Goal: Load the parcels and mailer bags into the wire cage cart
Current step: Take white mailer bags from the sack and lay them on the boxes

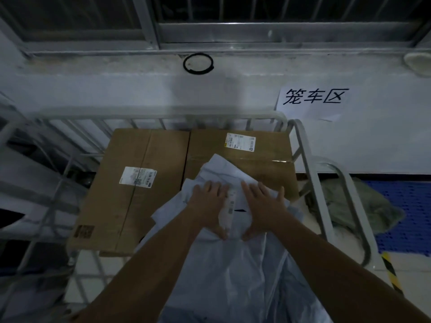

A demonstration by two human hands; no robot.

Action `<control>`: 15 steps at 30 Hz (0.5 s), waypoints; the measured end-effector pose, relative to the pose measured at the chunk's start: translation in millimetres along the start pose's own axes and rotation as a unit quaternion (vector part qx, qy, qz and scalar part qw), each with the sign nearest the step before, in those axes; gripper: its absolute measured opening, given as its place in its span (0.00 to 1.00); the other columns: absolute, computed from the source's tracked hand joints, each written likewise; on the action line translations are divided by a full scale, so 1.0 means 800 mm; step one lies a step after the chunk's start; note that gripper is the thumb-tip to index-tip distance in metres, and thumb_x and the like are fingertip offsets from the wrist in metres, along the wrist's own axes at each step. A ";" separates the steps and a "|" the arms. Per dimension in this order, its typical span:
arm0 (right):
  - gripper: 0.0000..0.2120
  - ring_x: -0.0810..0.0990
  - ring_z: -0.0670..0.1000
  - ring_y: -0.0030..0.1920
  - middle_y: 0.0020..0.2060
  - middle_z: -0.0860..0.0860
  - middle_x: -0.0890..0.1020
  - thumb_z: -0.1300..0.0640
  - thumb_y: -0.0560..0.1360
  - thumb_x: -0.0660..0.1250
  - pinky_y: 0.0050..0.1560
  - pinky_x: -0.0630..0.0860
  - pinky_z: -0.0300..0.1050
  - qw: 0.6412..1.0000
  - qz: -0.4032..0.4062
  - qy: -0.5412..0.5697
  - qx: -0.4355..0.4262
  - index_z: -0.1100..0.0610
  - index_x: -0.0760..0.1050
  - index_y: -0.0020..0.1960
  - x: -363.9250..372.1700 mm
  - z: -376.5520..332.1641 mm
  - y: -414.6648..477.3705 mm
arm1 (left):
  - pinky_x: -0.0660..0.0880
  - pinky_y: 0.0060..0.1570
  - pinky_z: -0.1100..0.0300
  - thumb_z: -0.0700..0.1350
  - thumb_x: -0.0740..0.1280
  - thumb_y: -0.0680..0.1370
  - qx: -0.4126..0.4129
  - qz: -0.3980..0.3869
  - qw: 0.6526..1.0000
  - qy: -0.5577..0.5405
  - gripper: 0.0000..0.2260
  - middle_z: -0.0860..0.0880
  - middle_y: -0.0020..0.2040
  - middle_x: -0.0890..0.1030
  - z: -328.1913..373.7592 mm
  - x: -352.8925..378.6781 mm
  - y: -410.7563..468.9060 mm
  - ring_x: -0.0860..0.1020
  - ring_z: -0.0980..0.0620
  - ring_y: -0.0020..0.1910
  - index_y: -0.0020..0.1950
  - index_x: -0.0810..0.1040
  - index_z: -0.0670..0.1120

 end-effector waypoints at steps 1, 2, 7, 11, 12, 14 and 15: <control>0.74 0.50 0.57 0.79 0.79 0.53 0.51 0.23 0.55 0.73 0.68 0.48 0.80 1.000 -0.011 0.000 0.001 0.52 0.30 0.79 0.003 0.002 0.006 | 0.63 0.67 0.38 0.78 0.72 0.53 -0.003 0.003 1.000 -0.003 0.67 0.43 0.75 0.61 -0.001 0.003 0.003 0.61 0.42 0.72 0.80 0.48 0.44; 0.73 0.53 0.57 0.78 0.78 0.54 0.53 0.24 0.55 0.74 0.68 0.48 0.80 1.000 -0.016 -0.006 0.000 0.53 0.31 0.80 0.004 0.004 0.011 | 0.62 0.69 0.37 0.78 0.71 0.53 -0.007 0.002 1.000 -0.005 0.68 0.42 0.74 0.61 -0.002 0.001 0.005 0.62 0.42 0.72 0.80 0.48 0.43; 0.61 0.62 0.58 0.72 0.72 0.56 0.62 0.28 0.58 0.75 0.69 0.57 0.71 0.997 0.019 -0.069 -0.013 0.57 0.52 0.77 -0.010 -0.008 0.018 | 0.68 0.61 0.47 0.77 0.73 0.54 -0.033 0.013 0.999 -0.026 0.59 0.44 0.65 0.72 -0.001 -0.012 0.004 0.72 0.45 0.62 0.75 0.62 0.44; 0.39 0.71 0.57 0.64 0.64 0.56 0.72 0.33 0.64 0.75 0.66 0.66 0.63 0.990 0.109 -0.084 -0.042 0.56 0.72 0.65 -0.019 -0.016 0.013 | 0.69 0.54 0.53 0.74 0.73 0.61 -0.030 0.017 0.999 -0.039 0.43 0.46 0.58 0.78 -0.005 -0.016 -0.005 0.77 0.47 0.56 0.65 0.71 0.46; 0.33 0.76 0.56 0.59 0.58 0.55 0.76 0.35 0.64 0.77 0.63 0.70 0.64 0.984 0.141 -0.096 -0.046 0.56 0.78 0.59 -0.020 -0.017 0.010 | 0.70 0.54 0.52 0.75 0.72 0.61 -0.034 0.034 0.998 -0.034 0.44 0.45 0.58 0.78 -0.006 -0.018 -0.007 0.77 0.45 0.56 0.65 0.71 0.46; 0.19 0.81 0.55 0.52 0.50 0.54 0.81 0.45 0.66 0.78 0.58 0.76 0.65 0.974 0.198 -0.094 -0.065 0.56 0.81 0.49 -0.023 -0.018 0.004 | 0.73 0.48 0.51 0.77 0.69 0.60 -0.048 0.090 0.995 -0.003 0.45 0.45 0.53 0.79 -0.011 -0.024 -0.014 0.78 0.45 0.50 0.63 0.75 0.45; 0.15 0.82 0.55 0.52 0.49 0.54 0.82 0.50 0.68 0.77 0.58 0.76 0.65 0.969 0.218 -0.088 -0.074 0.56 0.80 0.50 -0.026 -0.019 0.001 | 0.74 0.43 0.52 0.78 0.69 0.60 -0.058 0.113 0.992 0.010 0.44 0.45 0.50 0.80 -0.015 -0.026 -0.020 0.79 0.46 0.46 0.60 0.78 0.44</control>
Point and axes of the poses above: each hand's wrist, its own y-axis towards the middle knuckle, its own x-axis out of the palm, z = x × y, the point moved 3 cm from there along y, towards the middle knuckle
